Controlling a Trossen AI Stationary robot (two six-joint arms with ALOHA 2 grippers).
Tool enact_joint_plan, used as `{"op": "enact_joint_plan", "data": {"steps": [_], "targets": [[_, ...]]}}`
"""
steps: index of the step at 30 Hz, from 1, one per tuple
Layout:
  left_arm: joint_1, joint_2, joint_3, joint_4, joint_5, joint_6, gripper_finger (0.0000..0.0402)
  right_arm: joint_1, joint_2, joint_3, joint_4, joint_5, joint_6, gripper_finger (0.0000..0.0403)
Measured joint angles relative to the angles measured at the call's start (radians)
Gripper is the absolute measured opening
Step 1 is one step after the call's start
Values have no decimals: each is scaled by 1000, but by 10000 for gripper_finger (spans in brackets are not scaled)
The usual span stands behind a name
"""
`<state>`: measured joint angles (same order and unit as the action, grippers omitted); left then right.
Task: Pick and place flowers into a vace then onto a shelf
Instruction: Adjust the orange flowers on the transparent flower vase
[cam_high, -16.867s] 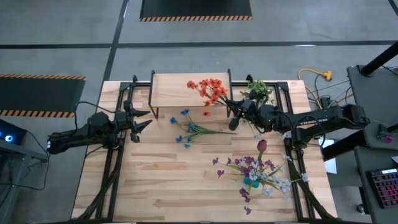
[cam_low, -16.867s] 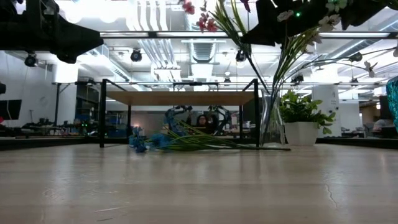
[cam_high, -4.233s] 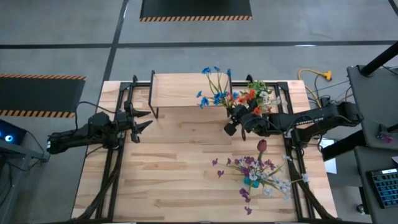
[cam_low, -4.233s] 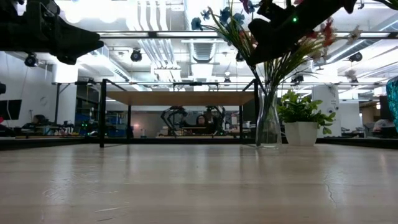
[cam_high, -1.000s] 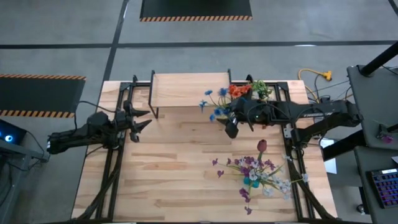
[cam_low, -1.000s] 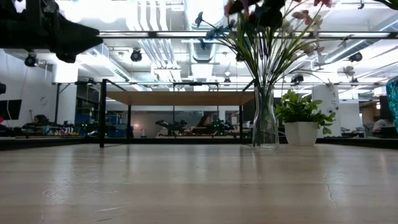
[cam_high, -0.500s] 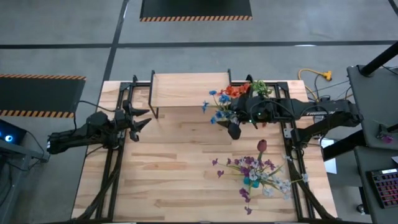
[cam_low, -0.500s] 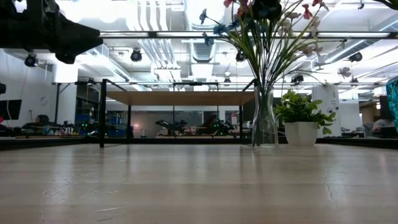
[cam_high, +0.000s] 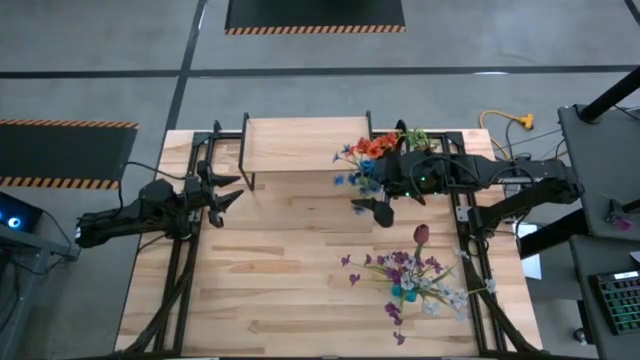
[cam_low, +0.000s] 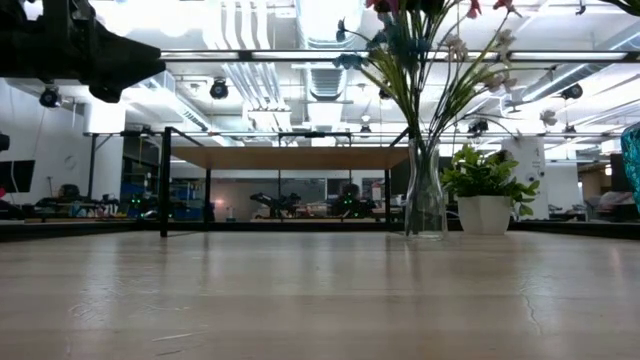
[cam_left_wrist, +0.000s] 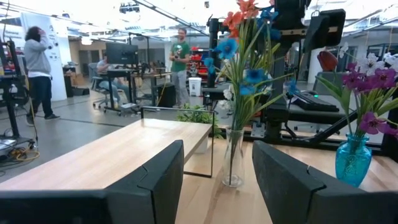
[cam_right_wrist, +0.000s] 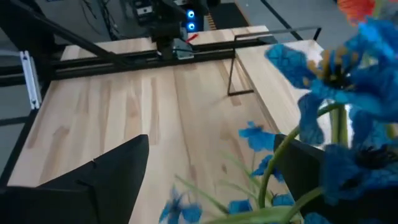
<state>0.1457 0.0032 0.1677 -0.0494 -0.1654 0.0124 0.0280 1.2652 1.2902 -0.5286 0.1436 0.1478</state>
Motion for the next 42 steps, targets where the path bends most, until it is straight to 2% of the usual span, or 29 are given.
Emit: {"op": "enact_joint_plan", "data": {"steps": [10, 28, 37, 42], "targets": [[0, 0, 0, 0, 0, -11, 175, -10, 0, 12, -68, -19, -9, 336], [0, 0, -1, 0, 1, -11, 175, -10, 27, 119, -215, -91, 138, 334], [0, 0, -1, 0, 1, -16, 175, -18, 156, 300, -372, -91, 75, 331], [0, 0, -1, 0, -1, -32, 175, -31, 192, 369, -449, -39, 60, 331]]}}
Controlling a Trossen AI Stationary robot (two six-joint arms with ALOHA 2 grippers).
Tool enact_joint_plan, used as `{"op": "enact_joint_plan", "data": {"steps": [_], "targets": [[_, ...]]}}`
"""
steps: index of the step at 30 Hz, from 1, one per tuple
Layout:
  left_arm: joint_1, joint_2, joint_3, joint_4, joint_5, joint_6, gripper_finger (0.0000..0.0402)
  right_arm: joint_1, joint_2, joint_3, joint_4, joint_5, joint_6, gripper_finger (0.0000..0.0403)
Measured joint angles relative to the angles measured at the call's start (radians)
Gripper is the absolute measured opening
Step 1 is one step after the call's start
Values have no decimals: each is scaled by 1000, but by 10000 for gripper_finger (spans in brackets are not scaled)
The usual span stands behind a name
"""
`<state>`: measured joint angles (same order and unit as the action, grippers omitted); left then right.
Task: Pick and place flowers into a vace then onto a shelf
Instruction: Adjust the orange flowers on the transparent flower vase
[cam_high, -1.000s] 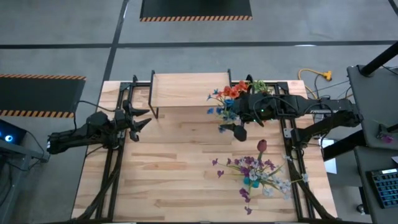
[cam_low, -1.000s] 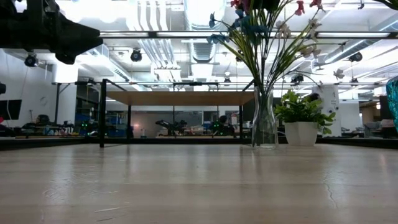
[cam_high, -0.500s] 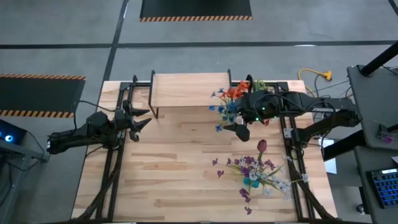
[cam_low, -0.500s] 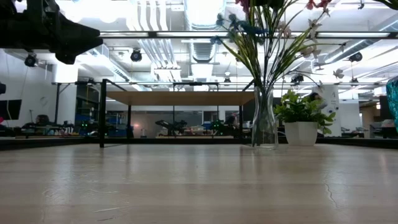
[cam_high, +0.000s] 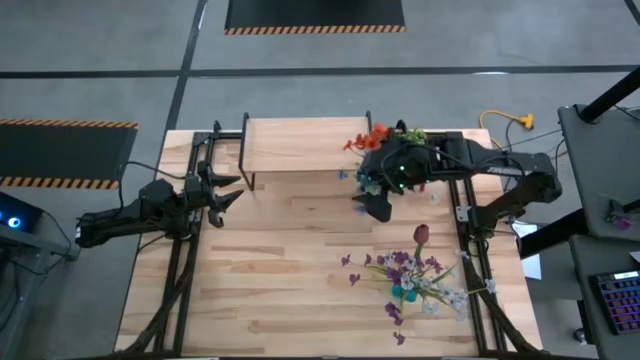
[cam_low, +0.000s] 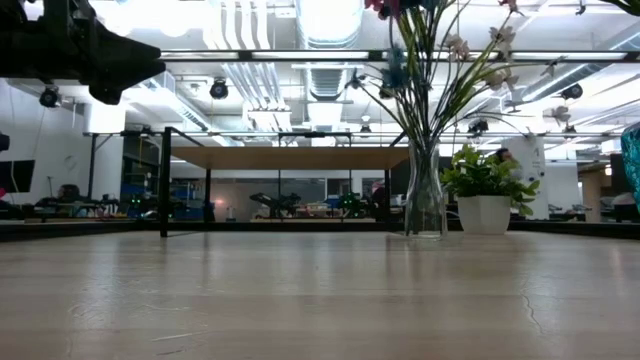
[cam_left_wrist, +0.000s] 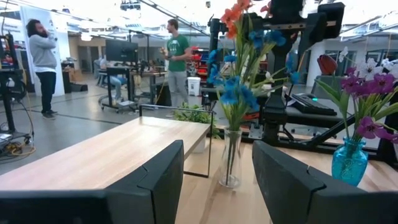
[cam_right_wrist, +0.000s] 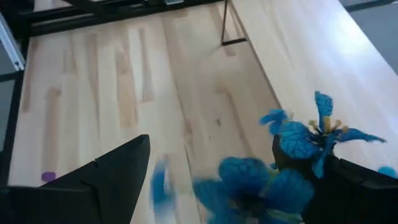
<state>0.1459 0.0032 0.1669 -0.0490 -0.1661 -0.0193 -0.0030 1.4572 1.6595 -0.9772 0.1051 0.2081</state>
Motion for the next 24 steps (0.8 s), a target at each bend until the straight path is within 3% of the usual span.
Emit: {"op": "enact_joint_plan", "data": {"steps": [10, 16, 24], "targets": [[0, 0, 0, 0, -1, 0, 175, -14, -20, 20, -72, -40, -3, 329], [0, 0, 0, 0, -1, 0, 175, -53, -20, 20, -109, -200, -13, 329], [0, 0, 0, 0, -2, -1, 175, -103, -9, 50, -196, -286, -3, 329]]}}
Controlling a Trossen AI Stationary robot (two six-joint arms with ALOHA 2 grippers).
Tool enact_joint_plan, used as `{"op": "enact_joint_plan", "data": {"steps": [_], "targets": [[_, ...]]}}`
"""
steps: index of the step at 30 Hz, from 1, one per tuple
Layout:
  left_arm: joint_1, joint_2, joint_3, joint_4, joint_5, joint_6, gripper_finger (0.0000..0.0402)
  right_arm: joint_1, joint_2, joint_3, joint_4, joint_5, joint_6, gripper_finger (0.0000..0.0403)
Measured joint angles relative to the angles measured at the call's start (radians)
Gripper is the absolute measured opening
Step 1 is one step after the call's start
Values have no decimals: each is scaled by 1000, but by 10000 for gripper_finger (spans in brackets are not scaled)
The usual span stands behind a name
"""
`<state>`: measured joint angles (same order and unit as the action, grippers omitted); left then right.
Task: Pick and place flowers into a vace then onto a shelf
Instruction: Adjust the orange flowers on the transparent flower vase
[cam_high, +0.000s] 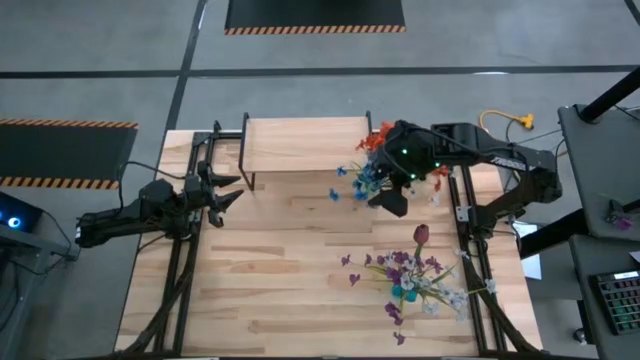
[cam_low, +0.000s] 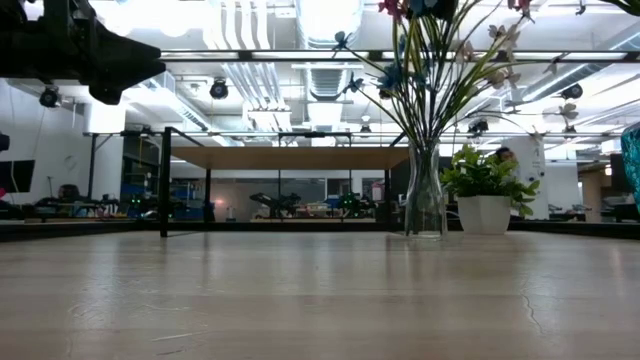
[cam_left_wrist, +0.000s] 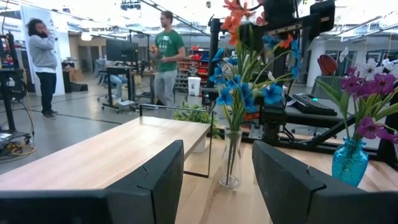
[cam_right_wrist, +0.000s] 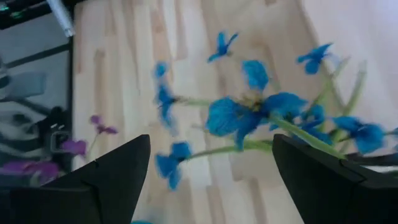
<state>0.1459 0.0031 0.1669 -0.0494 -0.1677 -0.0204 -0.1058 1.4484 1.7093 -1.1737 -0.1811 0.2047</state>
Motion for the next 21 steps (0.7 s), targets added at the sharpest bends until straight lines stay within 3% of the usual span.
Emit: {"op": "enact_joint_plan", "data": {"steps": [10, 18, 21], "targets": [[0, 0, 0, 0, 0, 0, 175, -7, 77, 103, -164, -128, 24, 329], [0, 0, 0, 0, -1, 0, 175, -7, 197, 278, -398, -126, 82, 329], [0, 0, 0, -1, -1, -1, 175, -6, 214, 332, -397, -109, 84, 329]]}}
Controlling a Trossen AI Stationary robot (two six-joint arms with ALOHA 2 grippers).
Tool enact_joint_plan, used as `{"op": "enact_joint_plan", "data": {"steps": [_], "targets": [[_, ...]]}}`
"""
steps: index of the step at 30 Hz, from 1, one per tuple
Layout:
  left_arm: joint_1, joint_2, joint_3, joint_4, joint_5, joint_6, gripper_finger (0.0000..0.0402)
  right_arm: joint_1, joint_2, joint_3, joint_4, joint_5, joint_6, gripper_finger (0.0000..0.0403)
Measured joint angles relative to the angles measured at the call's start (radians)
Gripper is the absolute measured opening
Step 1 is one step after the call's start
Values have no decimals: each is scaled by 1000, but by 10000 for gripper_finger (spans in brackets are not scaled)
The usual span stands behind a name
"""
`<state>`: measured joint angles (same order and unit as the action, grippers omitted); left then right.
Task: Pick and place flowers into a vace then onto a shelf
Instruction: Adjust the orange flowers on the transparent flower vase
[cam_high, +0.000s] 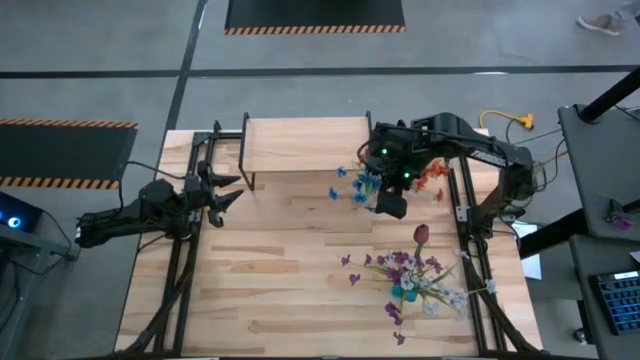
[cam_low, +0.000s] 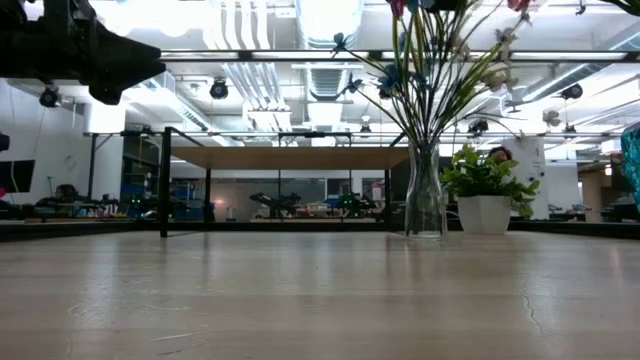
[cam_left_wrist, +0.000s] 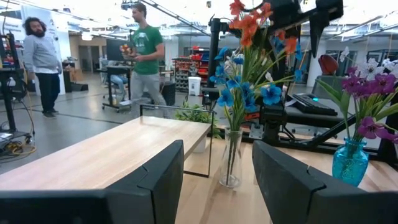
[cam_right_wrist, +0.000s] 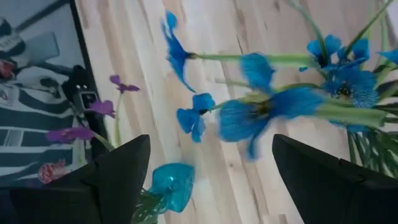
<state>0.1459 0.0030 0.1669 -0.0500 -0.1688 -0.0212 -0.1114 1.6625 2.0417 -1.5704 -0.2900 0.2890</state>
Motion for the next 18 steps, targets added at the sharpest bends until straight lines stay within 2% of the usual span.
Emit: {"op": "enact_joint_plan", "data": {"steps": [6, 10, 13, 15, 18], "targets": [[0, 0, 0, -5, 0, 0, 175, 3, -30, 71, 9, 23, -32, 329], [0, 0, 0, -7, 0, 0, 175, 2, -68, 57, 55, 76, -24, 329], [0, 0, 0, -7, 0, 0, 175, 2, -73, 39, 54, 56, -27, 329], [0, 0, 0, -6, -3, 0, 175, 3, -75, 24, 90, 96, -50, 329], [0, 0, 0, -7, -17, 0, 175, 1, -60, 17, 100, 32, -58, 329]]}}
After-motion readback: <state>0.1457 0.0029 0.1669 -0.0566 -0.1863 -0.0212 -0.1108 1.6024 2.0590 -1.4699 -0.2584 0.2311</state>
